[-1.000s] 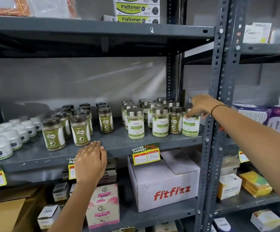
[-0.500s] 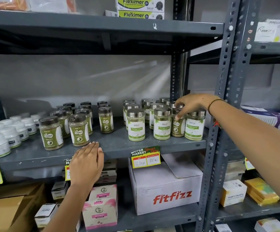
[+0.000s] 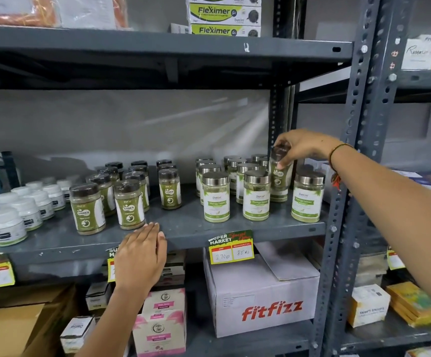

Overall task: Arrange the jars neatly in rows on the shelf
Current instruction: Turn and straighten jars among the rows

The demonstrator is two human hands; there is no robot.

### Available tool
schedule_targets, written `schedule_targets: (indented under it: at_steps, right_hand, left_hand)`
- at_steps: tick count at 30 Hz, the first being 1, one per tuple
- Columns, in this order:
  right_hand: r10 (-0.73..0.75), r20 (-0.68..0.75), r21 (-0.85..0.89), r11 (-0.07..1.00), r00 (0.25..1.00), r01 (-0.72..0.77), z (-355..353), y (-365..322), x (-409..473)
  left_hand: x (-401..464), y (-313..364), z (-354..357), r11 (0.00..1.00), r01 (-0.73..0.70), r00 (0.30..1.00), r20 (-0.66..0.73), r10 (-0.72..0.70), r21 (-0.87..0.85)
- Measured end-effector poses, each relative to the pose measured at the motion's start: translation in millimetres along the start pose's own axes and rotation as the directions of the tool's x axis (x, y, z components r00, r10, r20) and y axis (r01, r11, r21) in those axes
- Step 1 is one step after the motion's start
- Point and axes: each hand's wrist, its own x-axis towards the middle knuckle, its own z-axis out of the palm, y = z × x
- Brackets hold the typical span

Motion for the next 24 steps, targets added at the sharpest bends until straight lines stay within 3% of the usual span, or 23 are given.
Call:
schedule_targets:
  at_steps: [6,12,17,24]
  right_hand:
    - [-0.091,-0.203,-0.043,0.996,0.975,0.084,-33.3,-35.2,-7.2]
    - [-0.297,-0.307,0.041,0.945,0.904,0.325,-39.1,-97.1,-19.1]
    - [-0.398,-0.187,0.201,0.879,0.898,0.432,-9.8,-154.5,-18.6]
    - [-0.44,0.101,0.178,0.89,0.892,0.419,54.3,-203.8,9.5]
  left_hand:
    - [0.3,-2.4,0.9,1.0,-0.006,1.0,0.007,0.006,-0.007]
    - [1.2,-4.1,0.6,1.0,-0.02,1.0,0.012,0.02,-0.009]
    - [2.2,-4.1,2.0,0.999,-0.018,1.0,0.008,0.018,-0.035]
    - [2.9,-7.5,4.4,0.998,-0.029,1.0,-0.012,0.028,-0.048]
